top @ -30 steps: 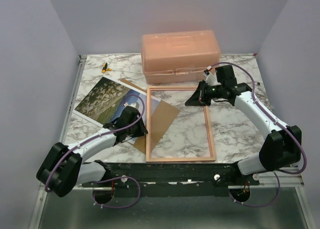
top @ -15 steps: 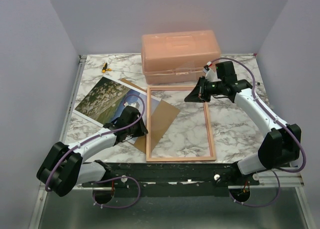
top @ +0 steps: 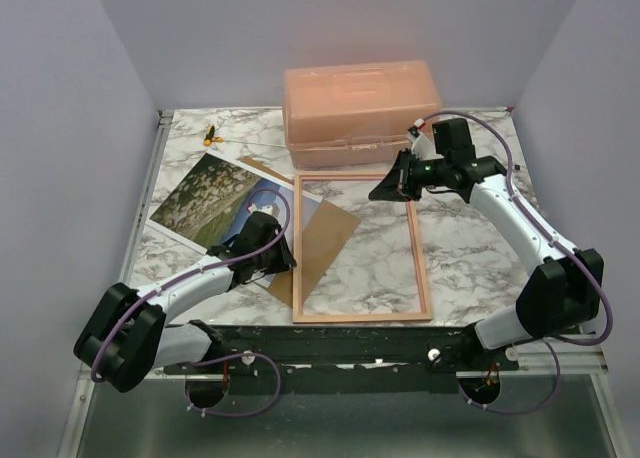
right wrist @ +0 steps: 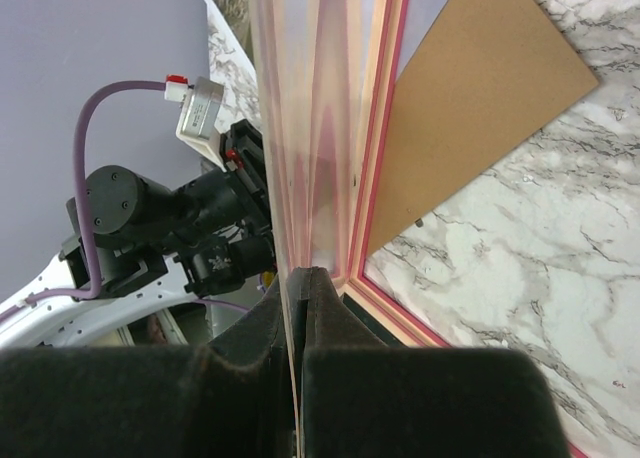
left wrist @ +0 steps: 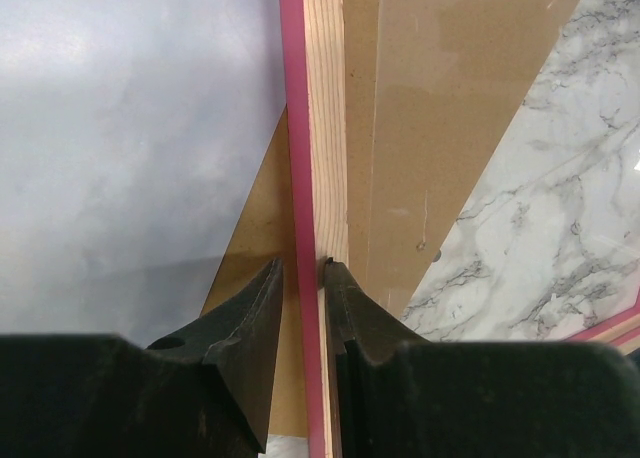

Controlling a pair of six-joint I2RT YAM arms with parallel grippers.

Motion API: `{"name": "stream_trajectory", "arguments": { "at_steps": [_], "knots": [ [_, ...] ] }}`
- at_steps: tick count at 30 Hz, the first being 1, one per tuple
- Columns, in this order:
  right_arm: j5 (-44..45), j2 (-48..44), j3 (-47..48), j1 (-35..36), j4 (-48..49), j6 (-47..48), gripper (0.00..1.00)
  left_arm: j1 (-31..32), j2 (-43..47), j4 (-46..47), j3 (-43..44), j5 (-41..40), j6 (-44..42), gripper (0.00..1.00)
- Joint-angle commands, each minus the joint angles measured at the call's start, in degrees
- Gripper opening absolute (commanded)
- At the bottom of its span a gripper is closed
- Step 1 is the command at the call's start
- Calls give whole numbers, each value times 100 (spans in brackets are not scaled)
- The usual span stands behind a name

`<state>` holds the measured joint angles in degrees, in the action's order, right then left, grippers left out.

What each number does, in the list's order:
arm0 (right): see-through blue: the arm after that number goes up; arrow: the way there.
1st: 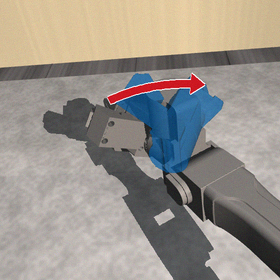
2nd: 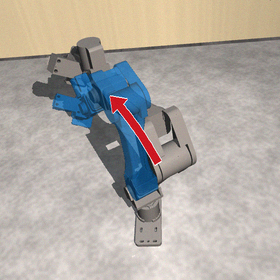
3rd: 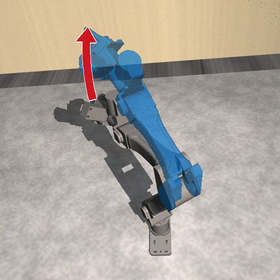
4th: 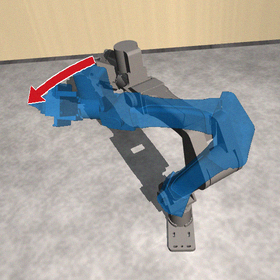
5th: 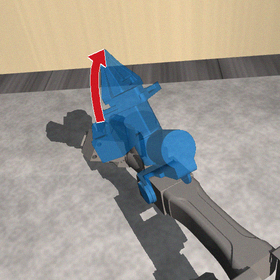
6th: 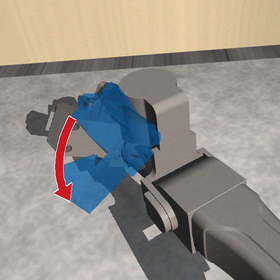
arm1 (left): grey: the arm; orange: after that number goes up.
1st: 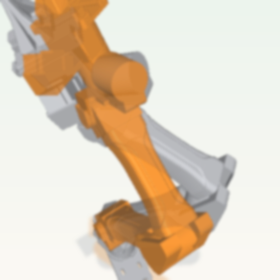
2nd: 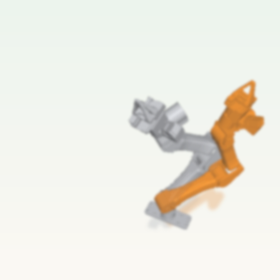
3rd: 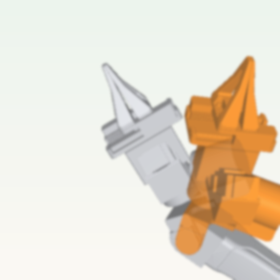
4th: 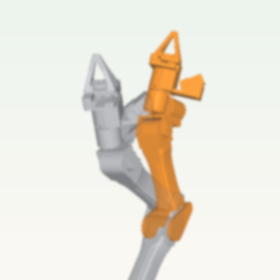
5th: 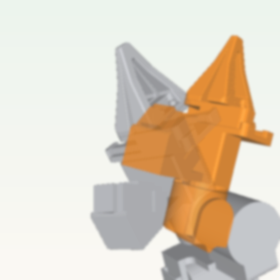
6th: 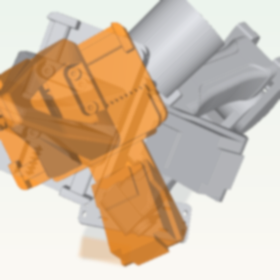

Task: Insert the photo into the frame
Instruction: Place the photo frame item in the photo frame.

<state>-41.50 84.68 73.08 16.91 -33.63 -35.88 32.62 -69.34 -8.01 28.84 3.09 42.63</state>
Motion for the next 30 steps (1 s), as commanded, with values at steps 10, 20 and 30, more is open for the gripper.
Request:
{"name": "stream_trajectory", "arguments": {
  "at_steps": [10,20,30],
  "knots": [
    [-153,220,22,-81,-68,156,1,-30,-185,-367,-77,-240,-194,24],
    [-294,165,-218,-92,77,89,1,-28,-220,-363,-59,-248,-211,24],
    [-441,80,-560,-94,318,-97,1,-34,-228,-365,-61,-256,-211,24]
  ]
}}
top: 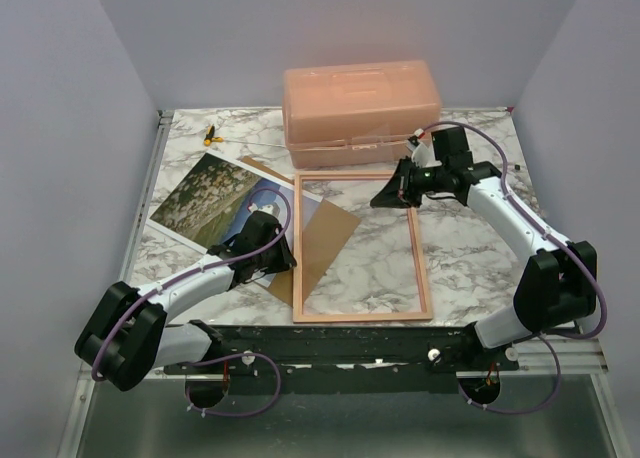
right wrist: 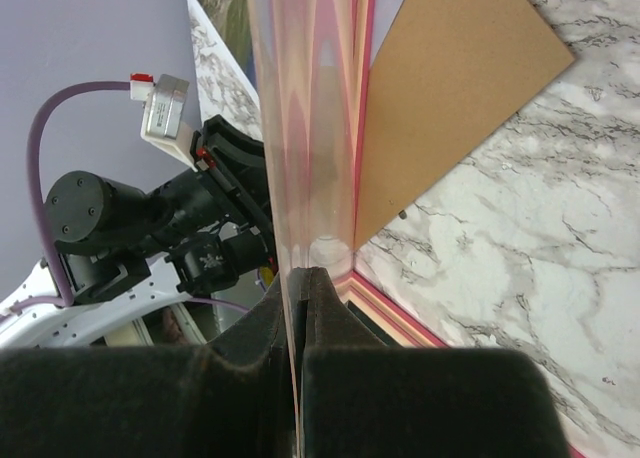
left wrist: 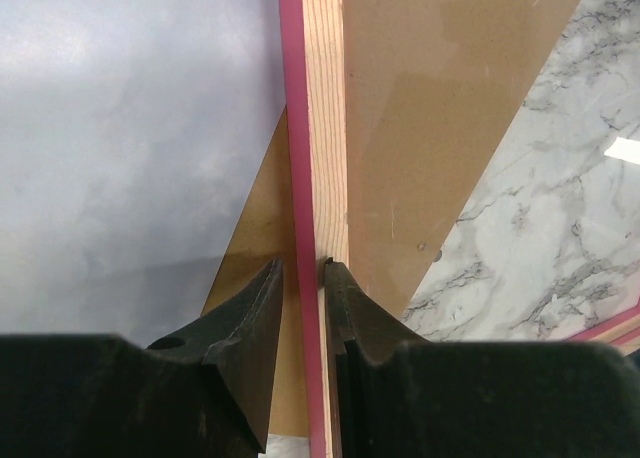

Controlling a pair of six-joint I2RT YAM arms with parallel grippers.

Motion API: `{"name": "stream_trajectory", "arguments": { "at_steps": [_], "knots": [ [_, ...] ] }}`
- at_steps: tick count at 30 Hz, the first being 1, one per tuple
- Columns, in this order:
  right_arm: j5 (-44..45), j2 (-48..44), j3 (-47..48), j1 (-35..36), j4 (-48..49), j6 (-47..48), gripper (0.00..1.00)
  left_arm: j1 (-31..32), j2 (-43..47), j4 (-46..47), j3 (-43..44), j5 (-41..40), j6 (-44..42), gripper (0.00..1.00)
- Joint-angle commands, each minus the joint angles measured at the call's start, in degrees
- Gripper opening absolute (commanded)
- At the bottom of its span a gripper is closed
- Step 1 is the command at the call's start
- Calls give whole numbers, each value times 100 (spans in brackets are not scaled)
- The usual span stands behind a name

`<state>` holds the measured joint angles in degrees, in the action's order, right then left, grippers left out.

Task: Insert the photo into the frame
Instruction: Place the photo frame item in the photo frame.

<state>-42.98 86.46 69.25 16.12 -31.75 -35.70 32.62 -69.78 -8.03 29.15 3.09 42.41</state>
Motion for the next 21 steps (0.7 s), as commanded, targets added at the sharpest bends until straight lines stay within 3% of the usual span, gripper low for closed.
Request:
{"name": "stream_trajectory", "arguments": {
  "at_steps": [1,21],
  "knots": [
    [-282,-107,-205,-14,134,-112,1,-30,-185,-359,-85,-257,-190,24],
    [-202,-363,-409,-13,248,-336,1,-28,-194,-357,-88,-252,-198,24]
  ]
}}
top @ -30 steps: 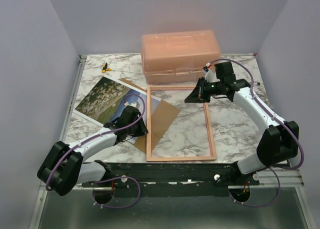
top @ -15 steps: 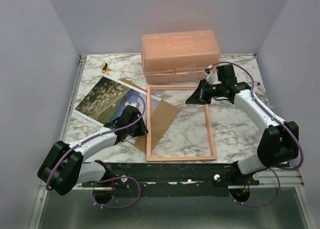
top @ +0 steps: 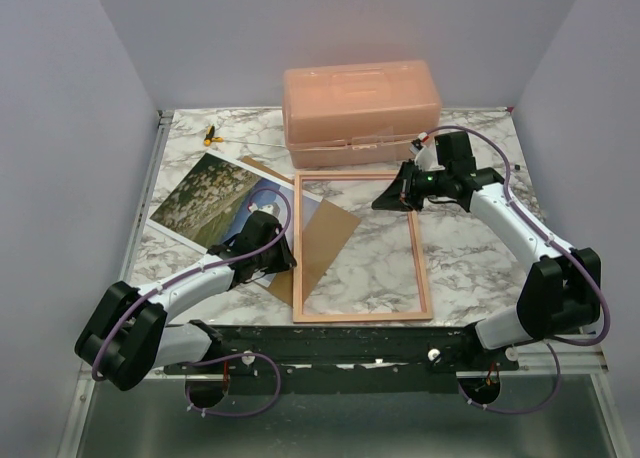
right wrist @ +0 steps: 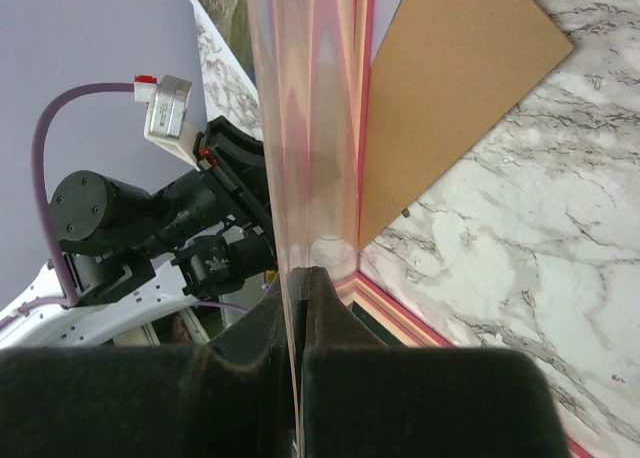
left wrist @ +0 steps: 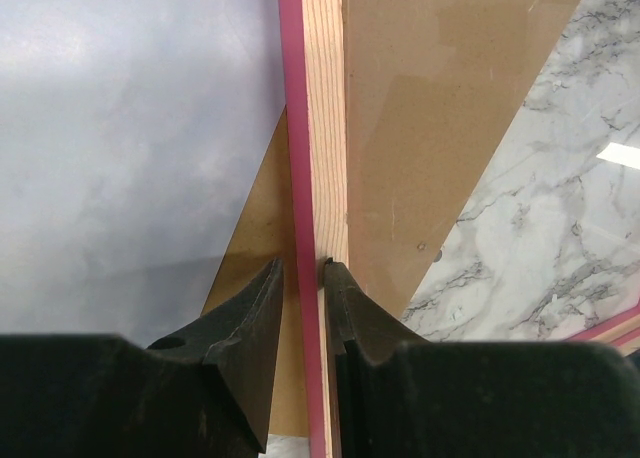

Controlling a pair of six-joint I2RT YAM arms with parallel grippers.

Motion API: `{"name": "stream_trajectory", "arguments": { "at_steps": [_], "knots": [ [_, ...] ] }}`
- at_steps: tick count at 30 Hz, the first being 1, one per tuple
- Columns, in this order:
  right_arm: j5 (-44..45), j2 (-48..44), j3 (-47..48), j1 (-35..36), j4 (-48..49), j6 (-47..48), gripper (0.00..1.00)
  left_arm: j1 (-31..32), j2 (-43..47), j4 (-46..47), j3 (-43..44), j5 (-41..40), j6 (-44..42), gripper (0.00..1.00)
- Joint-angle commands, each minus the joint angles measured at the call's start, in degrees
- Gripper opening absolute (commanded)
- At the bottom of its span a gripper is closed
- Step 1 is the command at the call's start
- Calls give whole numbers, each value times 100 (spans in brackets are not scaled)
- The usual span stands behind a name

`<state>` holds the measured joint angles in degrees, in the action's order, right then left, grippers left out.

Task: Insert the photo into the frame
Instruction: Place the photo frame item in the photo frame.

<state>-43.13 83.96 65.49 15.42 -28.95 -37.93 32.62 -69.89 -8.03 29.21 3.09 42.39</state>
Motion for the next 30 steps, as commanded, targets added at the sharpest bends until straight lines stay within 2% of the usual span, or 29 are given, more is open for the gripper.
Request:
{"name": "stream_trajectory", "arguments": {
  "at_steps": [1,18,30],
  "knots": [
    [-187,-110,-13,55,-36,-124,1,-32,-182,-363,-91,-252,-196,24],
    [-163,-271,82,58,-14,-242,1,-33,-201,-362,-77,-257,-205,24],
    [103,-197,-413,49,-7,-83,1,-30,-217,-366,-65,-257,-222,24]
  ]
}}
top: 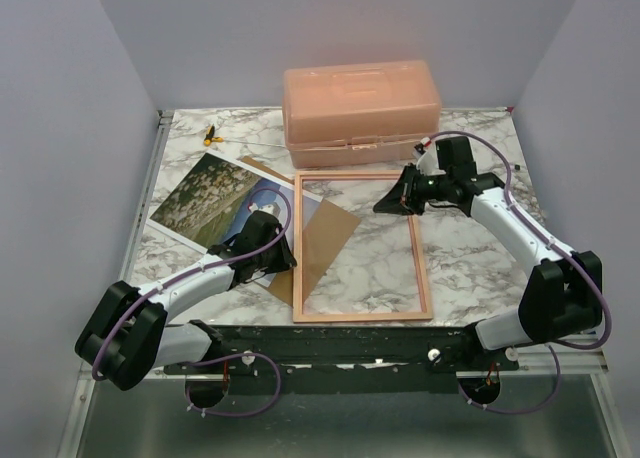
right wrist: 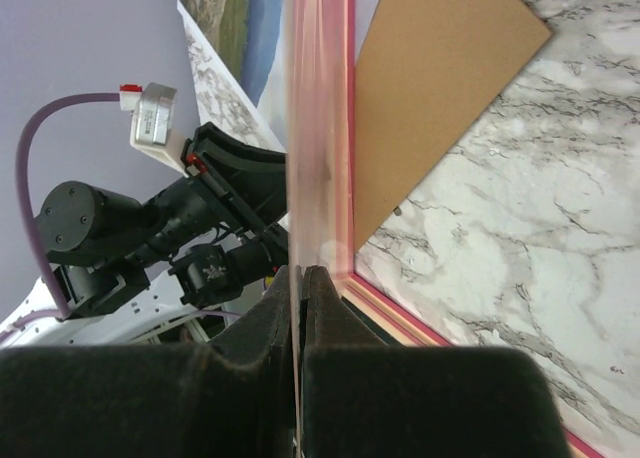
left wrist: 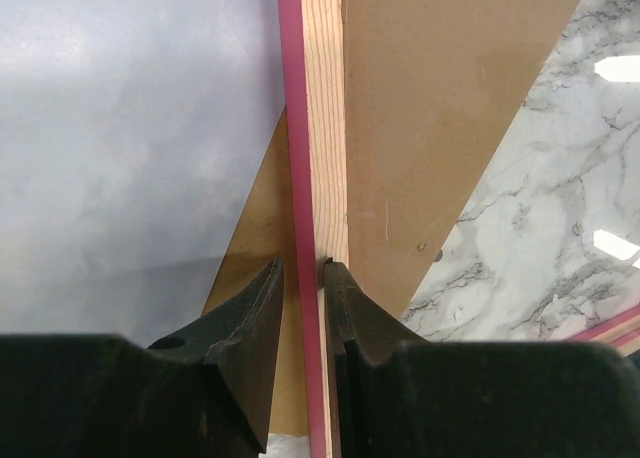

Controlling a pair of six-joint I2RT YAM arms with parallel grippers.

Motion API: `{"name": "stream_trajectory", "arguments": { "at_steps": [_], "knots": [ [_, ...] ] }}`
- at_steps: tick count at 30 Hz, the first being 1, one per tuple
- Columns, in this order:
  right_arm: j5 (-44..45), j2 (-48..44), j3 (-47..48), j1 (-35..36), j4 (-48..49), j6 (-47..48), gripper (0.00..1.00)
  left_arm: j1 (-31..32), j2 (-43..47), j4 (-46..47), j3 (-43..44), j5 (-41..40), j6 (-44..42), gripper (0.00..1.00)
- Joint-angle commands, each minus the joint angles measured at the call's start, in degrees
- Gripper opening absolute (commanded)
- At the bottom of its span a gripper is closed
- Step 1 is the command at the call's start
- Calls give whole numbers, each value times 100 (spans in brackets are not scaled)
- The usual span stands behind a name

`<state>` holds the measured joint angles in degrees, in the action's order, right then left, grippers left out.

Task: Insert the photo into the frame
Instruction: Place the photo frame item in the photo frame.

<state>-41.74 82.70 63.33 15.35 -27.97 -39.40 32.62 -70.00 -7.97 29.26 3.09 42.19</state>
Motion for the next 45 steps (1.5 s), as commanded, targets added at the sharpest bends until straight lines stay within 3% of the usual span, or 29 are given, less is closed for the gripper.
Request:
{"name": "stream_trajectory", "arguments": {
  "at_steps": [1,26,45],
  "knots": [
    [-64,-65,-192,48,-108,64,1,-28,-207,-367,-69,-257,-203,24],
    [-373,-410,347,38,-77,-260,1,-32,-212,-370,-84,-257,-203,23],
    [-62,-117,-5,11,-61,54,1,-28,-198,-369,-82,-246,-222,23]
  ]
}}
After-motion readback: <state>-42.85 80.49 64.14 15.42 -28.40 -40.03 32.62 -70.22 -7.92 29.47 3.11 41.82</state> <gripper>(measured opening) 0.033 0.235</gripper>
